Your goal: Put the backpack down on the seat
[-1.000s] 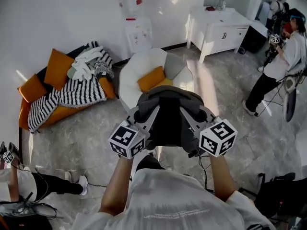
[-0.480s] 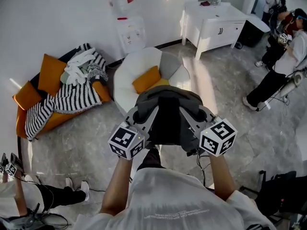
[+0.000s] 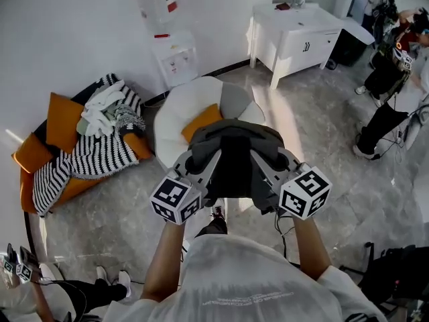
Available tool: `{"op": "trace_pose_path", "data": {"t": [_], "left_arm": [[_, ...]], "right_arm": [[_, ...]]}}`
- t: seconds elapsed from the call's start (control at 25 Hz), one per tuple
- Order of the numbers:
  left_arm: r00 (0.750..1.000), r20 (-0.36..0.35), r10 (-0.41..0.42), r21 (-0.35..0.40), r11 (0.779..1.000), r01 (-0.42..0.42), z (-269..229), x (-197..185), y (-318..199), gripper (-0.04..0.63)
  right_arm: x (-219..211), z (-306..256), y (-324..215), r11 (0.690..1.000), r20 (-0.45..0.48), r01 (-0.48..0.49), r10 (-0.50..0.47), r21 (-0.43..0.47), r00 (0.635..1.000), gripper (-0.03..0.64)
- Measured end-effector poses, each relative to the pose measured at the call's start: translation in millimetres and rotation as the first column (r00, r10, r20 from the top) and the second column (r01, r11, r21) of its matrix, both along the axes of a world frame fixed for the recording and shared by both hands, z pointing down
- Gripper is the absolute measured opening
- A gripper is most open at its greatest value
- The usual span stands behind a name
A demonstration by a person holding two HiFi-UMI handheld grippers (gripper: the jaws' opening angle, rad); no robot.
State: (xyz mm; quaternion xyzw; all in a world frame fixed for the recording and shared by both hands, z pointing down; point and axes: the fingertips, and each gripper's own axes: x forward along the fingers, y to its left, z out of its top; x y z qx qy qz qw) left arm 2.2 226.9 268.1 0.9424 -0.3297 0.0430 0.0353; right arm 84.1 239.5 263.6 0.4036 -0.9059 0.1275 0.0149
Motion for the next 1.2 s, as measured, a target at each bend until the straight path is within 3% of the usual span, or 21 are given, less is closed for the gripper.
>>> {"op": "trace_pose_path", "data": {"t": [0.48,1.2], "left_arm": [[1.0,0.005,0.027,-0.016,1.0,-0.027,-10.7,-9.9,-95.3,0.051],[0.999,0.005,0.046,-0.053,0.998,-0.046,-1.2,-24.8,-166.4,0.051]], "right_arm": [[-9.4,-10.9,-95.5,0.999,0.024,-0.02,0.02,-0.03,1.0,0.035],[-24.9,-1.1,-164.1,0.996,0.019,-0.04,0.041,-0.077,0.999,0.035]]}}
